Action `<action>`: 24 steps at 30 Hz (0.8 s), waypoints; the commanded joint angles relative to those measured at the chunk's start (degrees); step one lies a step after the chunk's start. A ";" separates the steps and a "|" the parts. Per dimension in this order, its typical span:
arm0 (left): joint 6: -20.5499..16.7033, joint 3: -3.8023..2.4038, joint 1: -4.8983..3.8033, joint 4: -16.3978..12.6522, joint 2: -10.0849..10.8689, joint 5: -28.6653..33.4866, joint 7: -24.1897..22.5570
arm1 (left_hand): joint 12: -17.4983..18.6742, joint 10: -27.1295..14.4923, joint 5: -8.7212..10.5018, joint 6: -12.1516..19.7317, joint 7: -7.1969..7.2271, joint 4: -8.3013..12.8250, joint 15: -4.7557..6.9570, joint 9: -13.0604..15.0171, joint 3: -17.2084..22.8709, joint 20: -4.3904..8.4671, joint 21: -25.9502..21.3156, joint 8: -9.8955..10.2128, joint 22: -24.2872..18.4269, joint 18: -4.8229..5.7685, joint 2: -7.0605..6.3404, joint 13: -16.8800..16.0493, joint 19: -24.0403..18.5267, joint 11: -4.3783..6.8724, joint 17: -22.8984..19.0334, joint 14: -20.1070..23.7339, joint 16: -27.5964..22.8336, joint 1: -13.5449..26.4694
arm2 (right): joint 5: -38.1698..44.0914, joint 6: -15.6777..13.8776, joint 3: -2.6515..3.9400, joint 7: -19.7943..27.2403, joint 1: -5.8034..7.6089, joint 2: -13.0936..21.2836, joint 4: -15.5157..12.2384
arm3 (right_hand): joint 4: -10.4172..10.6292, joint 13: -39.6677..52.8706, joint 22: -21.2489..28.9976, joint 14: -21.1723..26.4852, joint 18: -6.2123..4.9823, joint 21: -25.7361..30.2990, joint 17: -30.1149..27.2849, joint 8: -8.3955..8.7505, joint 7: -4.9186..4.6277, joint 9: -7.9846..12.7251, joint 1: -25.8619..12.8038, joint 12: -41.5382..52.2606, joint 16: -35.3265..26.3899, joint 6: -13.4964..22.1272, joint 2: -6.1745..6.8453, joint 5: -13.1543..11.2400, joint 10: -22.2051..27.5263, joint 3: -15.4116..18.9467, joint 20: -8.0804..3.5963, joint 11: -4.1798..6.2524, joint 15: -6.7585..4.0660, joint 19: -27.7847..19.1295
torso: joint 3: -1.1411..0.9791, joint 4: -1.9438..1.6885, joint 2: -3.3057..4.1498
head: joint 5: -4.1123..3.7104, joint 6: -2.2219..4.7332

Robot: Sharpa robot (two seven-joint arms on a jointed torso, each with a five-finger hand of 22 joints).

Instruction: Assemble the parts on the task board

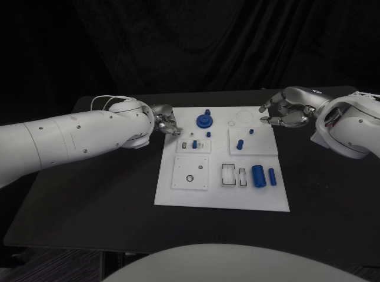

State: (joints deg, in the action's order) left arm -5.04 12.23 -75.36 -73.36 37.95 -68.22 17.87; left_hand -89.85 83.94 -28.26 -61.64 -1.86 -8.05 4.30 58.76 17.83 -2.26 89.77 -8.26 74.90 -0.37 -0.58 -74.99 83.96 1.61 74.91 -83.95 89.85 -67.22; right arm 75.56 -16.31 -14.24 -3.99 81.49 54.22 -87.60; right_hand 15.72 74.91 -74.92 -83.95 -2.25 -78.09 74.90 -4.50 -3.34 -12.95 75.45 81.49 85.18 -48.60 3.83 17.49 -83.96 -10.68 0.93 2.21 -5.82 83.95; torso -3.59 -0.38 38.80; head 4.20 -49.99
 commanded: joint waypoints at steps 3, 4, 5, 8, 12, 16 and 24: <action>-6.57 -0.04 0.12 -4.30 2.60 -0.35 -0.50 | -0.15 6.06 -0.75 -0.39 0.13 0.56 0.15 0.37 1.39 0.15 0.23 -0.53 15.10 0.37 -1.09 -15.01 6.04 0.43 15.09 -6.05 0.15 0.15 | 0.09 0.39 0.05 -1.24 -0.18 0.16 0.03 | 0.08 6.60 -11.53 -4.56 -0.44 0.23 8.28 0.02 -0.07 0.05 0.11 -0.32 -0.26 -0.27 -0.60 0.09 0.06 -0.23 0.28 -0.28 0.55 1.14 | 0.00 -0.01 0.01 | 0.11 -0.01; -7.06 -0.04 0.12 -5.18 3.15 -0.35 -0.29 | -0.15 6.06 -0.93 -0.50 0.17 0.73 0.19 0.50 1.77 0.18 0.23 -0.65 15.10 0.37 -1.24 -15.01 6.04 0.47 15.09 -6.05 0.15 0.20 | 0.09 0.40 0.05 -1.25 -0.19 0.16 0.03 | 0.08 6.60 -11.53 -4.56 -0.44 0.23 8.28 0.02 -0.07 0.05 0.11 -0.32 -0.26 -0.27 -0.60 0.09 0.06 -0.23 0.28 -0.28 0.55 1.14 | 0.00 -0.02 0.01 | 0.07 -0.01; -7.36 -0.04 0.12 -5.87 3.57 -0.35 -0.11 | -0.15 6.06 -0.98 -0.56 0.18 0.83 0.22 0.59 1.95 0.20 0.23 -0.72 15.10 0.37 -1.37 -15.01 6.04 0.49 15.09 -6.05 0.15 0.26 | 0.09 0.40 0.05 -1.26 -0.20 0.16 0.02 | 0.08 6.60 -11.53 -4.56 -0.44 0.23 8.28 0.02 -0.07 0.05 0.11 -0.32 -0.26 -0.27 -0.60 0.09 0.06 -0.23 0.28 -0.28 0.55 1.14 | 0.00 -0.02 0.01 | 0.08 -0.01; -7.88 -0.03 0.12 -7.74 4.68 -0.34 0.46 | -0.15 6.06 -0.83 -0.66 0.19 0.88 0.26 0.71 2.17 0.23 0.23 -0.83 15.10 0.37 -1.55 -15.01 6.04 0.50 15.09 -6.05 0.15 0.48 | 0.09 0.38 0.05 -1.28 -0.22 0.19 0.00 | 0.05 6.52 -11.51 -4.56 -0.45 0.28 8.26 0.00 -0.04 0.06 0.15 -0.40 -0.28 -0.32 -0.64 0.10 0.11 -0.26 0.28 -0.28 0.55 1.12 | 0.00 -0.01 0.01 | 0.08 -0.01; -8.50 -0.03 0.12 -9.89 5.87 -0.34 1.13 | -0.15 6.06 -0.21 -0.68 0.20 0.81 0.29 0.89 2.55 0.28 0.23 -0.94 15.10 0.37 -1.68 -15.01 6.04 0.53 15.09 -6.05 0.15 0.99 | 0.09 0.36 0.05 -1.32 -0.23 0.30 -0.02 | 0.05 6.52 -11.51 -4.56 -0.45 0.28 8.26 0.00 -0.04 0.06 0.15 -0.40 -0.28 -0.32 -0.64 0.10 0.11 -0.26 0.28 -0.28 0.55 1.12 | 0.00 -0.03 0.01 | 0.12 -0.01; -9.01 -0.03 0.13 -11.42 6.51 -0.34 1.48 | -0.15 6.06 -0.04 -0.67 0.20 0.75 0.30 0.94 2.68 0.29 0.23 -0.96 15.10 0.37 -1.67 -15.01 6.04 0.53 15.09 -6.05 0.15 1.18 | 0.09 0.37 0.05 -1.40 -0.24 0.37 -0.05 | 0.05 6.52 -11.51 -4.56 -0.45 0.28 8.26 0.00 -0.04 0.06 0.15 -0.40 -0.28 -0.32 -0.64 0.10 0.11 -0.26 0.28 -0.28 0.55 1.12 | 0.00 0.01 0.00 | 0.41 -0.01; -7.47 -0.02 0.37 -12.33 6.36 -0.34 2.87 | -0.15 6.06 0.35 -0.44 0.11 0.43 0.29 1.05 3.08 0.31 0.23 -0.91 15.10 0.37 -1.45 -15.01 6.04 0.49 15.09 -6.05 0.15 1.82 | 0.09 0.32 0.04 -1.47 -0.24 0.23 -0.11 | 0.03 6.38 -11.52 -4.55 -0.44 0.26 8.24 0.00 -0.03 0.07 0.17 -0.54 -0.29 -0.35 -0.64 0.10 0.20 -0.27 0.28 -0.27 0.55 1.13 | -0.01 0.00 0.01 | 0.36 -0.01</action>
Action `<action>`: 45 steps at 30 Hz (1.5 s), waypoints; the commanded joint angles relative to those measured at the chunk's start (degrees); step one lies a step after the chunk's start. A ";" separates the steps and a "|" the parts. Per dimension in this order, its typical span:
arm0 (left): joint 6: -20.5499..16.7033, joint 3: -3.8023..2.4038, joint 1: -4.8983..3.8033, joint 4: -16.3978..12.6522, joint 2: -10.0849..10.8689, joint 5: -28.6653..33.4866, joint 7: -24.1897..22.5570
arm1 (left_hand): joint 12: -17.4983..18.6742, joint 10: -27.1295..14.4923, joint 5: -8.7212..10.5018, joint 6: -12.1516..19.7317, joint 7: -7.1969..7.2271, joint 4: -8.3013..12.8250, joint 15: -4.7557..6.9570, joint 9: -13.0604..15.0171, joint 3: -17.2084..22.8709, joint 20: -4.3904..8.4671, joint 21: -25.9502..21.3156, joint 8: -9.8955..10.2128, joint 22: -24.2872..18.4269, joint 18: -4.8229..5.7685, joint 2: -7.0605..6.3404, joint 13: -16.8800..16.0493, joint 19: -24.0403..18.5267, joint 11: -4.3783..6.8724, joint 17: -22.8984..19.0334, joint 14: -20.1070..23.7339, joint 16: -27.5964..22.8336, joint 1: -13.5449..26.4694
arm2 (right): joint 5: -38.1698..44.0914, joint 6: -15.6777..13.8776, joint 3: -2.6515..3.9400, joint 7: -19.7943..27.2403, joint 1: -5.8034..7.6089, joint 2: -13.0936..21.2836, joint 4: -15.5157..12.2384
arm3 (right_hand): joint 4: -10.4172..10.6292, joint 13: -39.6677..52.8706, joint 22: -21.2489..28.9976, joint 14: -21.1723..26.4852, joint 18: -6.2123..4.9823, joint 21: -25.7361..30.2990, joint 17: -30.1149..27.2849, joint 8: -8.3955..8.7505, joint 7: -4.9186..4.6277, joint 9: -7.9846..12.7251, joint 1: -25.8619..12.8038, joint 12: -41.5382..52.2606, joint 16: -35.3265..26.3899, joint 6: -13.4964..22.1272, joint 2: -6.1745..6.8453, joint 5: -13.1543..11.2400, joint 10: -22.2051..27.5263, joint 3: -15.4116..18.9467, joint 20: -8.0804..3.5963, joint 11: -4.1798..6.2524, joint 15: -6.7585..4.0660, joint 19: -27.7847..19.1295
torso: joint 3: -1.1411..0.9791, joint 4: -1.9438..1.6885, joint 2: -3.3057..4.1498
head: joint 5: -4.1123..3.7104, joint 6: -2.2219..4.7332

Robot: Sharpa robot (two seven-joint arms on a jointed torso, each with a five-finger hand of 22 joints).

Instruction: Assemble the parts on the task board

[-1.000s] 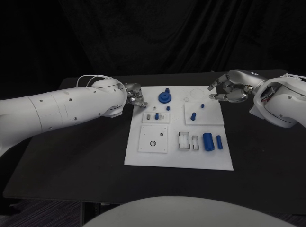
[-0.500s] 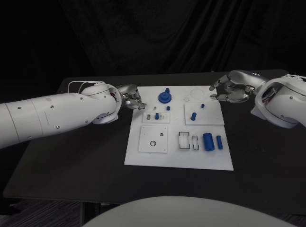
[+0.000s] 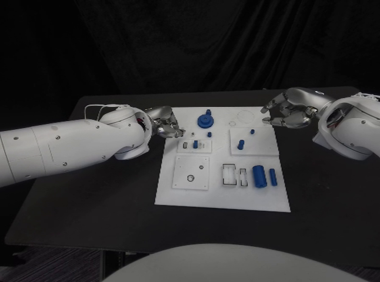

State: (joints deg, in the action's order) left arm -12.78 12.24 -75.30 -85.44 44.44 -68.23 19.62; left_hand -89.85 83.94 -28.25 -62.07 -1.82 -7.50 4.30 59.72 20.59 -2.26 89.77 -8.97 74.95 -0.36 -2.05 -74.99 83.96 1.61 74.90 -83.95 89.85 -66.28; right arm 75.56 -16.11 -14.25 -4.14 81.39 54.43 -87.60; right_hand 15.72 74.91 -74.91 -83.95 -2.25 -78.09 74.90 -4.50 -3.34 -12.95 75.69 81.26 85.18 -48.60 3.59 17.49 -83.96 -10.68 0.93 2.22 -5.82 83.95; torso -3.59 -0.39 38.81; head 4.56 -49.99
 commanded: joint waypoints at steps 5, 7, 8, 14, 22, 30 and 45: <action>0.92 -0.03 1.12 -0.29 -0.25 -0.34 1.71 | -0.15 6.06 0.85 0.07 0.05 -0.31 0.27 0.18 0.46 0.31 0.23 -0.21 15.05 0.36 0.09 -15.01 6.04 0.45 15.10 -6.05 0.15 1.30 | 0.09 0.12 0.05 -1.42 -0.13 0.03 -0.11 | -0.01 6.26 -11.52 -4.55 -0.45 0.29 8.24 0.00 -0.01 0.09 -0.03 -0.45 -0.29 -0.37 -0.38 0.10 0.27 -0.28 0.28 -0.26 0.55 1.12 | -0.01 0.02 0.00 | 0.18 -0.01; 1.11 -0.03 1.48 -0.22 -0.41 -0.34 1.82 | -0.15 6.06 0.94 0.08 0.04 -0.35 0.27 0.19 0.49 0.31 0.23 -0.22 15.05 0.36 0.11 -15.01 6.04 0.45 15.10 -6.05 0.15 1.38 | 0.09 0.11 0.05 -1.44 -0.13 0.02 -0.11 | -0.01 6.26 -11.52 -4.55 -0.45 0.29 8.24 0.00 -0.01 0.09 -0.03 -0.45 -0.29 -0.37 -0.38 0.10 0.27 -0.28 0.28 -0.26 0.55 1.12 | -0.04 0.04 0.01 | 0.19 -0.01; 1.21 -0.04 1.66 -0.18 -0.51 -0.34 1.88 | -0.15 6.06 1.06 0.10 0.03 -0.40 0.26 0.21 0.53 0.30 0.23 -0.22 15.05 0.36 0.14 -15.01 6.04 0.44 15.10 -6.05 0.15 1.48 | 0.09 0.10 0.05 -1.43 -0.13 0.02 -0.12 | -0.01 6.26 -11.52 -4.55 -0.45 0.29 8.24 0.00 -0.01 0.09 -0.03 -0.45 -0.29 -0.37 -0.38 0.10 0.27 -0.28 0.28 -0.26 0.55 1.12 | -0.06 0.05 0.01 | 0.15 -0.01; 1.74 -0.04 2.78 0.25 -1.09 -0.34 2.17 | -0.15 6.06 1.52 0.17 0.00 -0.61 0.24 0.30 0.67 0.29 0.23 -0.23 15.05 0.36 0.31 -15.01 6.04 0.41 15.10 -6.05 0.15 1.88 | 0.09 0.16 0.05 -1.44 -0.13 0.03 -0.22 | -0.01 6.26 -11.52 -4.55 -0.45 0.29 8.24 0.00 -0.01 0.09 -0.03 -0.45 -0.29 -0.37 -0.38 0.10 0.27 -0.28 0.28 -0.26 0.55 1.12 | -0.02 0.00 0.01 | -0.01 -0.01; 1.93 -0.04 3.32 0.42 -1.26 -0.34 2.16 | -0.15 6.06 1.57 0.13 0.01 -0.66 0.24 0.33 0.73 0.29 0.23 -0.27 15.05 0.36 0.40 -15.01 6.04 0.42 15.10 -6.05 0.15 1.96 | 0.09 0.21 0.05 -1.45 -0.13 0.14 -0.22 | -0.01 6.26 -11.52 -4.55 -0.45 0.29 8.24 0.00 -0.01 0.09 -0.03 -0.45 -0.29 -0.37 -0.38 0.10 0.27 -0.28 0.28 -0.26 0.55 1.12 | 0.03 0.02 0.06 | 0.11 -0.01; 1.83 -0.04 3.48 0.63 -1.40 -0.34 2.01 | -0.15 6.06 1.68 0.07 0.00 -0.85 0.24 0.40 0.81 0.29 0.23 -0.33 15.05 0.36 0.54 -15.01 6.04 0.41 15.10 -6.05 0.15 2.27 | 0.09 0.26 0.05 -1.37 -0.14 -0.03 -0.13 | -0.10 6.13 -11.51 -4.54 -0.46 0.35 8.19 0.00 0.01 0.11 0.06 -0.58 -0.32 -0.41 -0.37 0.10 0.34 -0.31 0.28 -0.24 0.54 1.10 | 0.01 0.00 0.02 | 0.21 -0.01; 0.42 -0.04 3.56 1.49 -2.04 -0.34 1.16 | -0.15 6.06 1.82 0.02 0.00 -1.18 0.23 0.50 0.91 0.28 0.23 -0.40 15.05 0.36 0.80 -15.01 6.04 0.40 15.10 -6.05 0.15 2.75 | 0.10 0.30 0.05 -1.36 -0.14 0.01 -0.09 | -0.15 6.11 -11.50 -4.54 -0.46 0.36 8.17 0.01 0.01 0.13 0.13 -0.60 -0.35 -0.44 -0.40 0.11 0.34 -0.36 0.28 -0.24 0.53 1.10 | 0.00 0.02 0.00 | 0.10 -0.01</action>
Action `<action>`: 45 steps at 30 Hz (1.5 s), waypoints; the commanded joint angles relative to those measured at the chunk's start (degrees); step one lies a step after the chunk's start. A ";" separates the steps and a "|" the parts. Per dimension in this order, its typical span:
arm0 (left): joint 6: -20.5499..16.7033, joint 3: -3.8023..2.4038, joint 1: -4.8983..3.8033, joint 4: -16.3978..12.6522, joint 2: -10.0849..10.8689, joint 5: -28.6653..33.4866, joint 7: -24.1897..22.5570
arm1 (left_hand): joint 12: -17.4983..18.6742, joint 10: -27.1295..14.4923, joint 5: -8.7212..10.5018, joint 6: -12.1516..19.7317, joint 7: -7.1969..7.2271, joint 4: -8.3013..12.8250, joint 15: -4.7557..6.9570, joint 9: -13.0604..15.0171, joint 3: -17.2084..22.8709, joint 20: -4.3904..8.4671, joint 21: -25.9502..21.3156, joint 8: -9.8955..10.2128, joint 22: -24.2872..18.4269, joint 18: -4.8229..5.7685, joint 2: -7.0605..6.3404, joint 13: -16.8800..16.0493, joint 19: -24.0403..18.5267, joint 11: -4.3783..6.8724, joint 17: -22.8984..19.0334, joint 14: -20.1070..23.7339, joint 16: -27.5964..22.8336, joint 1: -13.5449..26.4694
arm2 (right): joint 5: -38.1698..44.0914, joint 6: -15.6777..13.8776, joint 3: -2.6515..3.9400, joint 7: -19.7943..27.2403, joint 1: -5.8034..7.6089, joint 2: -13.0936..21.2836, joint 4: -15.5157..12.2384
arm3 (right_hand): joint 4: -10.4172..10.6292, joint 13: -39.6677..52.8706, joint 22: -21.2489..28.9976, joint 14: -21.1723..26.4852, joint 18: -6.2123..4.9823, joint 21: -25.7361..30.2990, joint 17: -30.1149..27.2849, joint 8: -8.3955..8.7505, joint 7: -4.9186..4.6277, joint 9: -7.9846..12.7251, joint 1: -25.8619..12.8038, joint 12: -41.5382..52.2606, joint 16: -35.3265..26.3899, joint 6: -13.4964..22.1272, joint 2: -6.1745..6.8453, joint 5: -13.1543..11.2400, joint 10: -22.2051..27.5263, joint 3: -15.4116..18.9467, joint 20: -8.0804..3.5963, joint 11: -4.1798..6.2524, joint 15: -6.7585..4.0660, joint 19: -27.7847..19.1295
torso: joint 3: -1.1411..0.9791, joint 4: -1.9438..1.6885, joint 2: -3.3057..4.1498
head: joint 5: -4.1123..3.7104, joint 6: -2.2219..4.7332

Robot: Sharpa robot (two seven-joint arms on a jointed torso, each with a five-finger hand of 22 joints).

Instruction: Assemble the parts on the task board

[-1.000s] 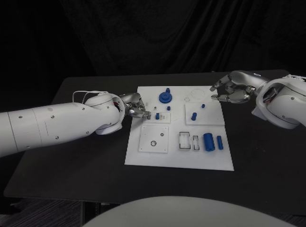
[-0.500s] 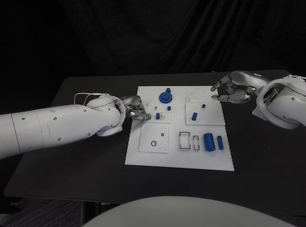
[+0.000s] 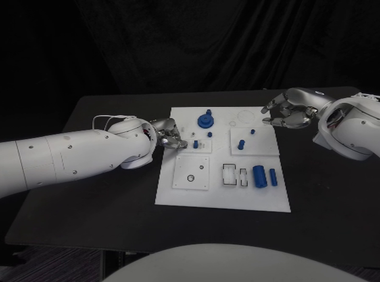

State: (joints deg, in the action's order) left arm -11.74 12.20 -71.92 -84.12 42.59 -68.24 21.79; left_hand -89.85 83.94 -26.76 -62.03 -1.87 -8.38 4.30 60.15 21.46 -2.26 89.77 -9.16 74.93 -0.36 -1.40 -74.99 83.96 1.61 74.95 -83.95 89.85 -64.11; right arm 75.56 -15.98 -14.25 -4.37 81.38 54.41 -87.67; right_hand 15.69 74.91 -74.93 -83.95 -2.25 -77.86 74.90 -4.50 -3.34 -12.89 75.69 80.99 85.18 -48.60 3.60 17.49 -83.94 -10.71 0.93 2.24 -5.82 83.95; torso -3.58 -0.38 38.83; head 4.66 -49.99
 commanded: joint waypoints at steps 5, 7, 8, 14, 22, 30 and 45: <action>-1.07 -0.01 0.19 0.68 -0.53 -0.32 -1.24 | -0.15 6.06 0.33 -0.04 0.07 -0.32 0.23 0.08 0.09 0.28 0.23 -0.22 15.07 0.36 0.19 -15.01 6.04 0.41 15.05 -6.05 0.15 0.59 | 0.10 0.25 0.05 -1.16 -0.13 0.04 0.02 | -0.14 6.09 -11.46 -4.53 -0.47 0.18 8.15 0.01 0.01 0.08 0.16 -0.35 -0.36 -0.44 -0.42 0.11 0.33 -0.35 0.27 -0.26 0.53 1.08 | -0.01 0.04 -0.03 | 0.06 -0.01; -1.03 -0.01 0.19 0.83 -0.65 -0.32 -1.25 | -0.15 6.06 0.33 -0.04 0.07 -0.32 0.23 0.08 0.09 0.28 0.23 -0.22 15.07 0.36 0.19 -15.01 6.04 0.41 15.05 -6.05 0.15 0.59 | 0.10 0.26 0.05 -1.17 -0.13 0.03 0.03 | -0.21 6.04 -11.47 -4.53 -0.47 0.15 8.12 0.02 0.01 0.10 0.25 -0.40 -0.38 -0.46 -0.49 0.13 0.35 -0.42 0.27 -0.25 0.52 1.09 | -0.01 0.01 -0.01 | 0.02 -0.01; -0.97 -0.01 0.19 0.94 -0.74 -0.32 -1.26 | -0.15 6.06 0.33 -0.04 0.07 -0.32 0.23 0.08 0.09 0.28 0.23 -0.22 15.07 0.36 0.19 -15.01 6.04 0.41 15.05 -6.05 0.15 0.59 | 0.10 0.28 0.05 -1.18 -0.14 0.02 0.03 | -0.21 6.04 -11.47 -4.53 -0.47 0.15 8.12 0.02 0.01 0.10 0.25 -0.40 -0.38 -0.46 -0.49 0.13 0.35 -0.42 0.27 -0.25 0.52 1.09 | -0.02 0.01 -0.02 | 0.03 -0.01; -0.76 -0.01 0.19 1.43 -1.20 -0.32 -1.35 | -0.15 6.06 0.33 -0.04 0.08 -0.33 0.23 0.10 0.15 0.28 0.23 -0.23 15.07 0.36 0.27 -15.01 6.04 0.41 15.05 -6.05 0.15 0.60 | 0.10 0.34 0.05 -1.21 -0.14 -0.06 0.06 | -0.25 6.03 -11.46 -4.53 -0.47 0.18 8.12 0.03 0.00 0.12 0.31 -0.41 -0.38 -0.46 -0.52 0.13 0.35 -0.46 0.27 -0.25 0.52 1.08 | -0.01 0.00 0.00 | -0.02 -0.01; 0.26 -0.01 0.19 1.63 -1.35 -0.33 -1.25 | -0.15 6.06 0.38 -0.04 0.08 -0.35 0.23 0.12 0.17 0.28 0.23 -0.24 15.07 0.36 0.29 -15.01 6.04 0.41 15.05 -6.05 0.15 0.65 | 0.10 0.39 0.05 -1.24 -0.16 -0.09 0.08 | -0.30 6.03 -11.46 -4.52 -0.47 0.18 8.10 0.04 0.00 0.14 0.38 -0.40 -0.39 -0.47 -0.59 0.14 0.32 -0.52 0.26 -0.25 0.51 1.08 | -0.01 0.01 0.00 | 0.01 -0.01; 1.19 -0.01 0.23 1.39 -1.32 -0.33 -1.06 | -0.15 6.06 0.60 -0.01 0.06 -0.38 0.24 0.16 0.16 0.28 0.23 -0.25 15.07 0.36 0.26 -15.01 6.04 0.41 15.05 -6.05 0.15 0.76 | 0.10 0.39 0.05 -1.24 -0.18 -0.13 0.09 | -0.31 5.99 -11.45 -4.52 -0.48 0.22 8.07 0.04 0.00 0.15 0.39 -0.45 -0.42 -0.47 -0.59 0.14 0.35 -0.53 0.26 -0.25 0.51 1.07 | -0.01 0.01 0.00 | 0.02 -0.01; 1.53 -0.01 0.32 0.63 -0.80 -0.33 -0.84 | -0.15 6.06 0.73 0.02 0.07 -0.35 0.23 0.19 0.19 0.28 0.23 -0.26 15.07 0.36 0.25 -15.01 6.04 0.41 15.05 -6.05 0.15 0.80 | 0.10 0.56 0.05 -1.40 -0.21 -0.14 0.15 | -0.46 5.95 -11.43 -4.52 -0.50 0.30 8.06 0.07 0.00 0.19 0.57 -0.48 -0.43 -0.47 -0.66 0.14 0.35 -0.65 0.26 -0.24 0.51 1.04 | -0.02 0.00 -0.02 | -0.06 -0.01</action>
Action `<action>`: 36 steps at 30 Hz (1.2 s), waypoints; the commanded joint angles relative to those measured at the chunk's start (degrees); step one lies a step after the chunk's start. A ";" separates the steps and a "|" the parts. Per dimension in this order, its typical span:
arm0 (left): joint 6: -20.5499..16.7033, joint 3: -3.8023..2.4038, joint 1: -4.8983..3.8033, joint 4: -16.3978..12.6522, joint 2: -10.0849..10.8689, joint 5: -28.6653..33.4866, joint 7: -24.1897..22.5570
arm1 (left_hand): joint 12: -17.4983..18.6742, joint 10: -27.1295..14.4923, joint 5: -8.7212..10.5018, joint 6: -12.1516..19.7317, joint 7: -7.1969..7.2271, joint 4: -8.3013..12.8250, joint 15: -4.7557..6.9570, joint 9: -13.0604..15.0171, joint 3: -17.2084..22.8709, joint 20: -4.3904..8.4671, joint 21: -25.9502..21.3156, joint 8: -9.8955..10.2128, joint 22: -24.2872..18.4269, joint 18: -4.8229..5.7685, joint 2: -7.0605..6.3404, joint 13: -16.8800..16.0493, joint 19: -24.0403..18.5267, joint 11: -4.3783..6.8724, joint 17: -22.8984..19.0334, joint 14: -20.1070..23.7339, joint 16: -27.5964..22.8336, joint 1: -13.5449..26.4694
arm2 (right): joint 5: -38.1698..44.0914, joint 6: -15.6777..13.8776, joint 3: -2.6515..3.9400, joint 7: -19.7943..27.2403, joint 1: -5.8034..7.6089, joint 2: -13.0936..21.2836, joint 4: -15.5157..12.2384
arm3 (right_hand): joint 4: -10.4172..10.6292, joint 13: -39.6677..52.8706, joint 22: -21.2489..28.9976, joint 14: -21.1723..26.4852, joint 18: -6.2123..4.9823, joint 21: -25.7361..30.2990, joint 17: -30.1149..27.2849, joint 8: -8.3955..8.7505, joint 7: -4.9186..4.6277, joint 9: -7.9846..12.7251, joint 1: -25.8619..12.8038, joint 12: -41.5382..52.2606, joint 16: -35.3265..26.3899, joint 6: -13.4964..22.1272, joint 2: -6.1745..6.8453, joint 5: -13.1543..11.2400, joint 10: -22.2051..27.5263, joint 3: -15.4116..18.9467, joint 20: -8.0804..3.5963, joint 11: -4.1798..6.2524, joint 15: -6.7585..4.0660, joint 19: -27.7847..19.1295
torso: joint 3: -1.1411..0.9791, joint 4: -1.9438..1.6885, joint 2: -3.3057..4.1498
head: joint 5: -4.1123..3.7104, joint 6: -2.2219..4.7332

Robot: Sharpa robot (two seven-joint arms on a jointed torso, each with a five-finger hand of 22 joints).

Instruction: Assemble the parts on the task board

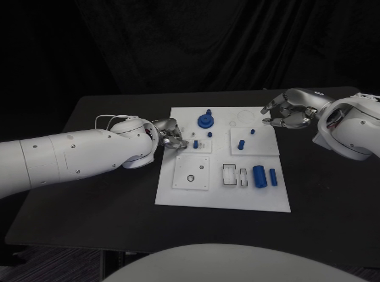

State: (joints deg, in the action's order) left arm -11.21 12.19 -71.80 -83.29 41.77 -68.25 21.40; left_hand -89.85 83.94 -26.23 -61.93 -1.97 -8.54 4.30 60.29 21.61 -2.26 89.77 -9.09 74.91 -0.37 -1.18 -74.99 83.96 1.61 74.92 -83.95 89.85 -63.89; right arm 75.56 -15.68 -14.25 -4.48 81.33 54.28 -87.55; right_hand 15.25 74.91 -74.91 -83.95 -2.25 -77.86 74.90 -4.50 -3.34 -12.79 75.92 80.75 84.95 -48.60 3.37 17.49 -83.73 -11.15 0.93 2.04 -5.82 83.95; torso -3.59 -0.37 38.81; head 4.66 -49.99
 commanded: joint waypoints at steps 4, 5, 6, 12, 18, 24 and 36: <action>0.98 0.01 0.21 -0.25 0.07 -0.31 -0.49 | -0.15 6.06 0.22 -0.07 0.19 -0.17 0.23 0.06 0.06 0.28 0.23 -0.33 15.09 0.37 0.02 -15.01 6.04 0.41 15.08 -6.05 0.15 0.58 | 0.10 0.32 0.05 -1.33 -0.16 -0.03 0.02 | -0.09 5.90 -11.45 -4.51 -0.50 0.30 8.04 0.09 0.00 0.11 0.42 -0.29 -0.21 -0.47 -0.46 0.15 0.16 -0.25 0.26 -0.04 0.50 1.04 | 0.01 -0.01 0.01 | -0.18 -0.01; 0.99 0.01 0.22 -0.22 0.05 -0.31 -0.50 | -0.15 6.06 0.23 -0.06 0.19 -0.16 0.23 0.07 0.07 0.28 0.23 -0.33 15.09 0.37 0.02 -15.01 6.04 0.41 15.08 -6.05 0.15 0.58 | 0.10 0.35 0.05 -1.35 -0.17 -0.03 0.03 | -0.09 5.90 -11.45 -4.51 -0.50 0.30 8.04 0.09 0.00 0.11 0.42 -0.29 -0.21 -0.47 -0.46 0.15 0.16 -0.25 0.26 -0.04 0.50 1.04 | 0.01 -0.02 0.02 | -0.30 -0.01; 1.01 0.01 0.22 -0.20 0.03 -0.31 -0.50 | -0.15 6.06 0.23 -0.06 0.19 -0.16 0.23 0.07 0.07 0.28 0.23 -0.33 15.09 0.37 0.02 -15.01 6.04 0.41 15.08 -6.05 0.15 0.58 | 0.10 0.37 0.05 -1.37 -0.17 -0.03 0.03 | -0.09 5.90 -11.45 -4.51 -0.50 0.30 8.04 0.09 0.00 0.11 0.42 -0.29 -0.21 -0.47 -0.46 0.15 0.16 -0.25 0.26 -0.04 0.50 1.04 | 0.01 -0.01 0.02 | -0.29 -0.01; 1.12 0.01 0.22 -0.13 -0.02 -0.31 -0.59 | -0.15 6.06 0.40 0.00 0.14 -0.24 0.22 0.11 0.07 0.27 0.23 -0.33 15.09 0.37 0.00 -15.01 6.04 0.39 15.08 -6.05 0.15 0.77 | 0.10 0.48 0.05 -1.48 -0.17 0.02 0.01 | -0.17 5.78 -11.46 -4.51 -0.49 0.28 8.04 0.10 -0.01 0.14 0.52 -0.41 -0.21 -0.46 -0.49 0.15 0.23 -0.31 0.25 -0.04 0.50 1.05 | 0.01 -0.02 0.00 | -0.33 -0.01; 1.36 0.01 0.22 0.12 -0.18 -0.31 -0.64 | -0.15 6.06 11.14 -0.06 -0.17 -3.17 -0.05 0.24 -2.58 0.06 0.23 -0.29 15.09 0.37 0.04 -15.01 6.04 0.08 15.08 -6.05 0.15 4.78 | 0.10 0.64 0.05 -1.59 -0.17 0.00 -0.01 | -0.43 5.68 -11.43 -4.51 -0.52 0.40 8.01 0.14 -0.02 0.20 0.80 -0.51 -0.24 -0.48 -0.53 0.15 0.26 -0.46 0.25 -0.04 0.50 1.01 | -0.05 0.05 0.04 | -0.27 -0.01; 1.69 0.01 0.23 0.34 -0.31 -0.31 -0.82 | -0.15 6.06 18.59 0.23 -0.56 -6.41 -0.35 -0.45 -7.18 -0.23 0.23 0.62 15.09 0.36 0.46 -15.01 6.03 -0.26 15.08 -6.05 0.15 7.95 | 0.10 0.79 0.05 -1.69 -0.17 0.01 -0.04 | -0.95 5.58 -11.41 -4.51 -0.53 0.45 8.00 0.17 -0.03 0.30 1.31 -0.61 -0.25 -0.53 -0.62 0.15 0.27 -0.75 0.24 -0.04 0.49 1.00 | -0.05 0.04 0.05 | -0.31 -0.01; 2.10 0.01 0.23 0.68 -0.35 -0.31 -1.26 | -0.15 6.06 14.06 0.44 -1.00 -8.09 -0.80 -1.60 -12.74 -0.71 -0.45 2.04 14.83 0.17 4.00 -15.01 5.54 -0.77 15.08 -6.05 0.15 13.46 | 0.10 1.05 0.05 -1.90 -0.17 0.04 -0.06 | -2.01 4.88 -11.36 -4.49 -0.57 0.67 7.90 0.24 -0.07 0.51 2.27 -1.32 -0.32 -0.63 -0.93 0.16 0.66 -1.44 0.23 -0.05 0.49 0.93 | -0.05 0.06 0.04 | -0.34 -0.01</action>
State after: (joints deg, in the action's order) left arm -10.13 12.17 -71.67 -82.66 41.50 -68.27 21.14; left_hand -89.85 83.92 -11.24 -61.30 -2.59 -16.66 3.88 58.77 9.15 -2.69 89.53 -7.19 74.91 -0.36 2.84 -74.99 83.96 1.22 74.91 -83.95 89.85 -50.85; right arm 75.56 -15.00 -14.25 -5.01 81.28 54.27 -87.57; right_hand 13.54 75.11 -74.90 -83.95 -2.25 -77.43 74.90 -4.50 -3.54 -12.34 77.75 79.70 84.96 -48.80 2.45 17.48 -83.37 -12.54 0.93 1.97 -5.82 83.95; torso -3.65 -0.32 38.86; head 4.32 -49.99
